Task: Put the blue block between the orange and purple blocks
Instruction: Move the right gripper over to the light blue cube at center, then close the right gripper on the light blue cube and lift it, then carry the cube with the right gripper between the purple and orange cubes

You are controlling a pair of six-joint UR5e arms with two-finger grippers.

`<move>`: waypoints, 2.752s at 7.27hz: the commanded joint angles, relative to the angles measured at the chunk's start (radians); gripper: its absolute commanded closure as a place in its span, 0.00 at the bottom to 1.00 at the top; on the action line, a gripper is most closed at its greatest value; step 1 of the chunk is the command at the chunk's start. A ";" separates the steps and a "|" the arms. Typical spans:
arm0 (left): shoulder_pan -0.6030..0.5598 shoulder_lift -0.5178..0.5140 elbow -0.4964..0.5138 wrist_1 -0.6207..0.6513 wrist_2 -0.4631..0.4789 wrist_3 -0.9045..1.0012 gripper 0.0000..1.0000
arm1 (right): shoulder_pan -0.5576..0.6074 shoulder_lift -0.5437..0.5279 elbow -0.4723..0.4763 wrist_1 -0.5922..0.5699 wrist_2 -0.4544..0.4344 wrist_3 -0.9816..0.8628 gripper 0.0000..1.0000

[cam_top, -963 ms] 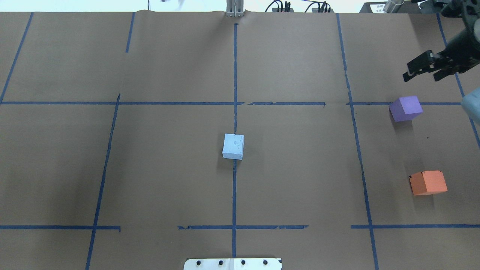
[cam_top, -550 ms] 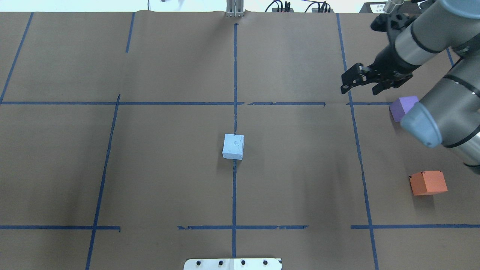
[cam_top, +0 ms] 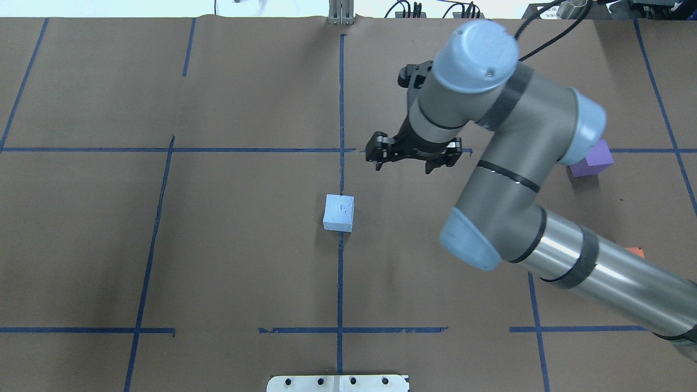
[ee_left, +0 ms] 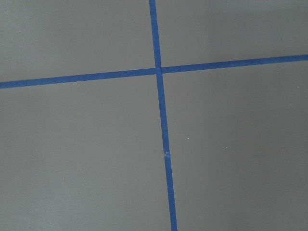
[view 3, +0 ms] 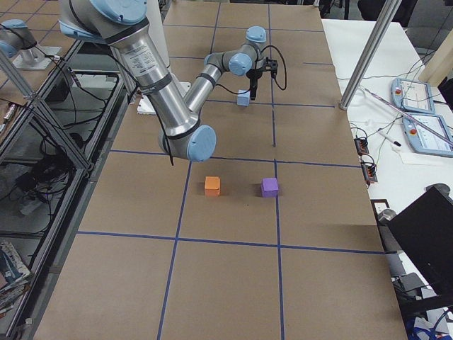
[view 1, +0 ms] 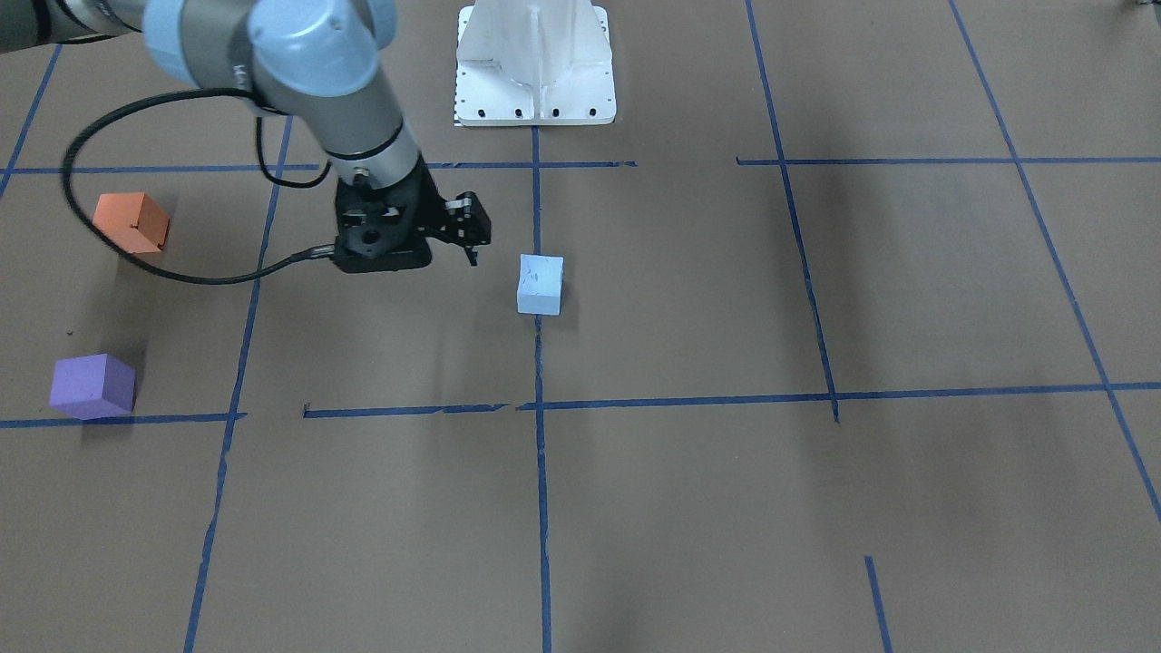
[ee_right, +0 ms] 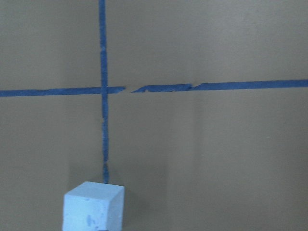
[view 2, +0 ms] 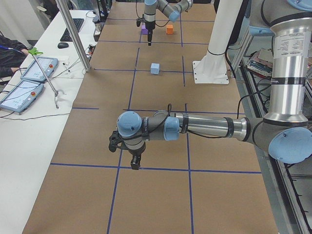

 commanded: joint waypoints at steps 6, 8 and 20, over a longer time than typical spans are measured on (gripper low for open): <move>0.000 0.001 -0.003 -0.002 0.000 0.001 0.00 | -0.147 0.199 -0.331 0.037 -0.142 0.141 0.00; 0.000 0.001 -0.003 -0.002 0.000 0.001 0.00 | -0.176 0.199 -0.390 0.038 -0.166 0.134 0.00; 0.000 0.000 0.022 -0.039 0.000 -0.002 0.00 | 0.240 -0.310 -0.045 0.092 0.109 -0.432 0.77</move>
